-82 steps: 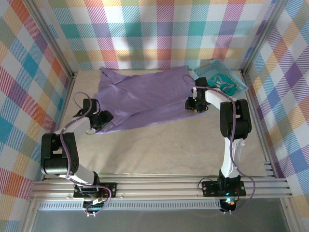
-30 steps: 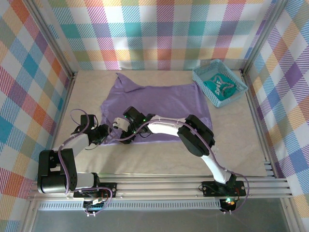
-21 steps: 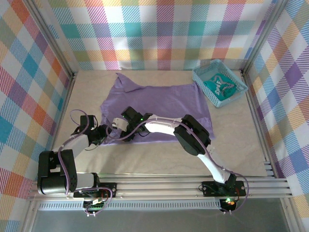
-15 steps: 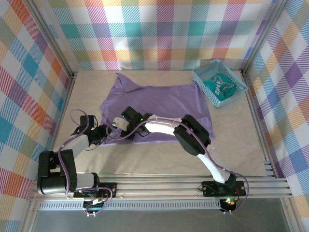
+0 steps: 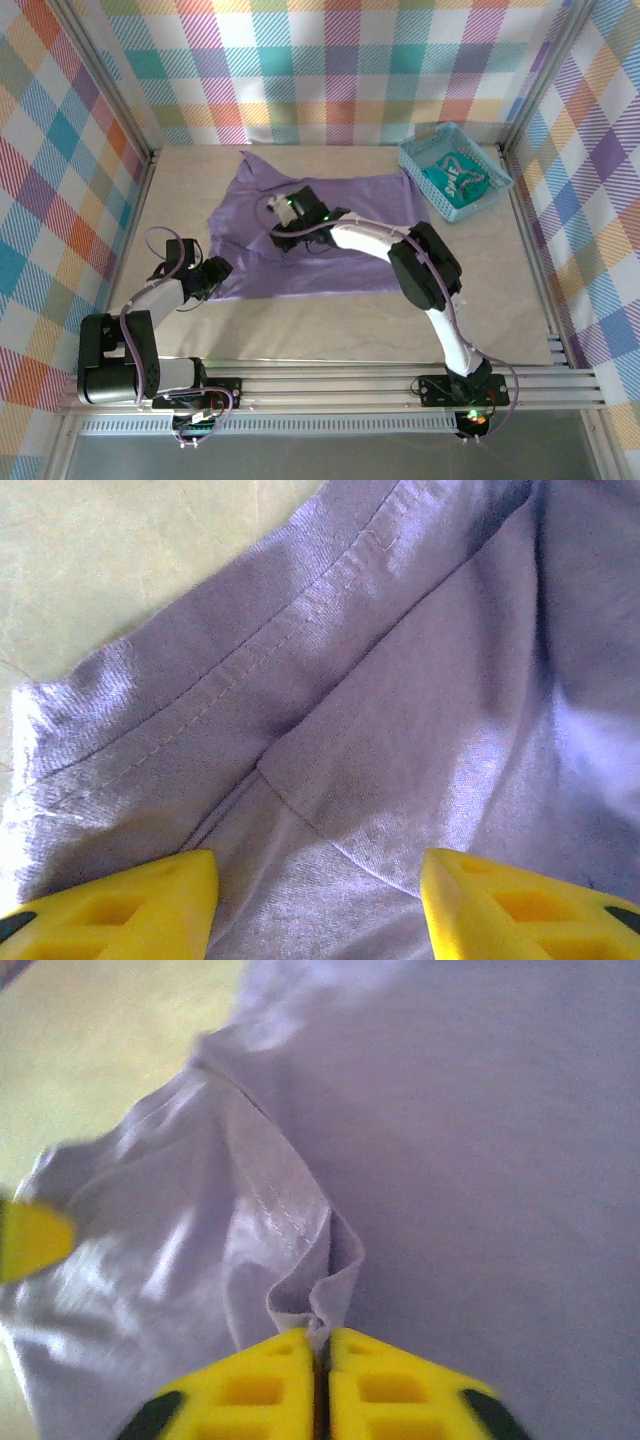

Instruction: Fold the inside-out t-shirt

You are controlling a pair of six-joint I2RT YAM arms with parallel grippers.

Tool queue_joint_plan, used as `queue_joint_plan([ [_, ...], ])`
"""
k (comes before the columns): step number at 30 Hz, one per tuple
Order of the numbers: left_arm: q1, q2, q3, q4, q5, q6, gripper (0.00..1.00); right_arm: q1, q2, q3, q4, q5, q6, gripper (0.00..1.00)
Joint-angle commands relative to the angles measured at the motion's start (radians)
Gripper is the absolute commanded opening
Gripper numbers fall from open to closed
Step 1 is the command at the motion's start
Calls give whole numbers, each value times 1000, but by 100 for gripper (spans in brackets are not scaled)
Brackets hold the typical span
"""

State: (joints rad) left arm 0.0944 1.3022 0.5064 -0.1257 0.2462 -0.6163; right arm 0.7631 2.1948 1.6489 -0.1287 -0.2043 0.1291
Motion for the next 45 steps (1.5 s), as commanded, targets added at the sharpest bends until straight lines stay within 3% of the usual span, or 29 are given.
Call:
queue_joint_plan([
  [1, 14, -12, -12, -51, -18, 23, 59, -74, 59, 49, -38, -65, 229, 27],
  [7, 14, -63, 9, -85, -24, 35, 61, -137, 11, 37, -115, -37, 193, 40],
  [13, -1, -161, 34, -86, 39, 41, 64, -174, -237, -189, -222, 31, 77, 44],
  [19, -156, -94, 116, -15, 91, 64, 66, -283, -532, -553, -287, 81, 118, 46],
  [24, -310, 89, 263, 32, 92, 87, 66, -387, -590, -639, -323, 66, 142, 47],
  [29, -452, 281, 473, -77, -44, 166, 63, -399, -541, -607, -312, 25, 142, 47],
  [38, -539, 560, 739, -335, -372, 308, 54, -400, -526, -603, -296, 2, 137, 48],
  [45, -566, 690, 851, -382, -388, 352, 43, -405, -550, -603, -310, 4, 122, 48],
])
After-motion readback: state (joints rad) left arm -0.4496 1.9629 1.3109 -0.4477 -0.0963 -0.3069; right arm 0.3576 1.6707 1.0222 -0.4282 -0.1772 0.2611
